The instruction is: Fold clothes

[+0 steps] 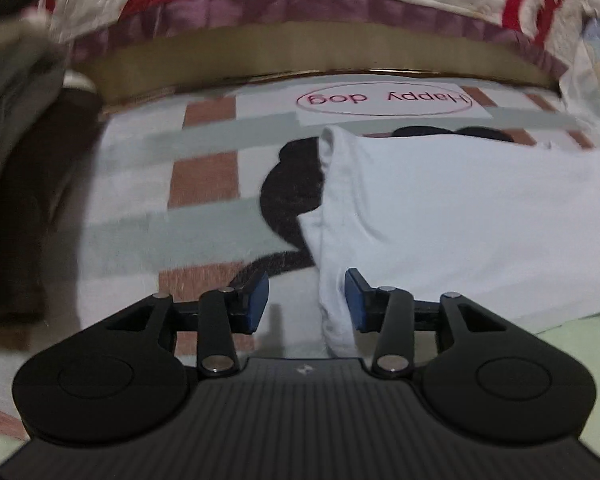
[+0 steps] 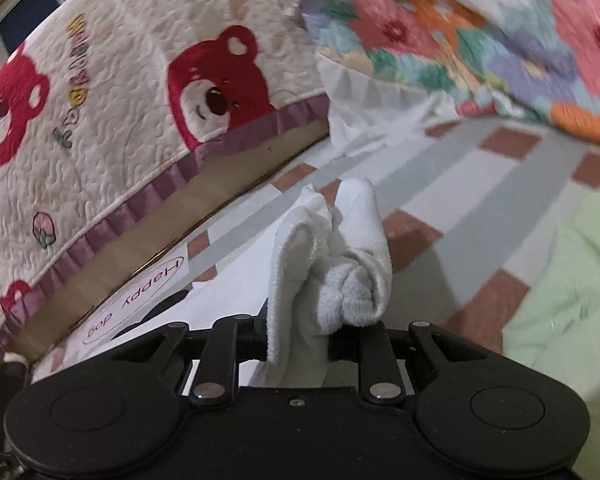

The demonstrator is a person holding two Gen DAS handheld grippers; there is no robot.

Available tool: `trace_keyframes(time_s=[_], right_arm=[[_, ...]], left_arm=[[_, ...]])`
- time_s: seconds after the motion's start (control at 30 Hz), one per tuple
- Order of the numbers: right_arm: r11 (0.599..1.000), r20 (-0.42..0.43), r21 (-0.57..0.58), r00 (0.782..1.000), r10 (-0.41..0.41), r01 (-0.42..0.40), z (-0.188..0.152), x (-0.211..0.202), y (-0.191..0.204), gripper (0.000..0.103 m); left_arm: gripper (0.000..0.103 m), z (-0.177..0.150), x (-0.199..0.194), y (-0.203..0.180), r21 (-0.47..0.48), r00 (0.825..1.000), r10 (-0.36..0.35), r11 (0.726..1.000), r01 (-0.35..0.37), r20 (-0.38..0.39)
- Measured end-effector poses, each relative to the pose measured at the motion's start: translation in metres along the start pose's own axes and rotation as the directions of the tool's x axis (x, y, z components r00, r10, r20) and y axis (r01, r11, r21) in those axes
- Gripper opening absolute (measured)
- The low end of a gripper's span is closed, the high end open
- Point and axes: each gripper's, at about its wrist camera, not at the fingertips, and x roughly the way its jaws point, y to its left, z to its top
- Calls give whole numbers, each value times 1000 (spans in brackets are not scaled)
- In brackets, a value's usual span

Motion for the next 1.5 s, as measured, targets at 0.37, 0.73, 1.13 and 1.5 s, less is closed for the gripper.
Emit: trace_keyframes(time_s=[0.37,0.73,1.13,1.5], right_arm=[[933,39,-341,989,141,-120,10,-22,159,26],[719,-333,-611,932,146,-331,-135,51,316,26],[688,-307,-623,925,222,-372,-120,40,330,27],[740,-551,-366,772,317,-564,-105,51,316,55]], left_arm=[[38,-10,-20,37,-150,986,-152,976,161,71],[37,-23,-23,59,-225,990,-136,964,143,49],[38,-29,-27,63,-226,988,-138,963,149,62],[39,-34,-23,69,-282,992,-114,952,122,47]])
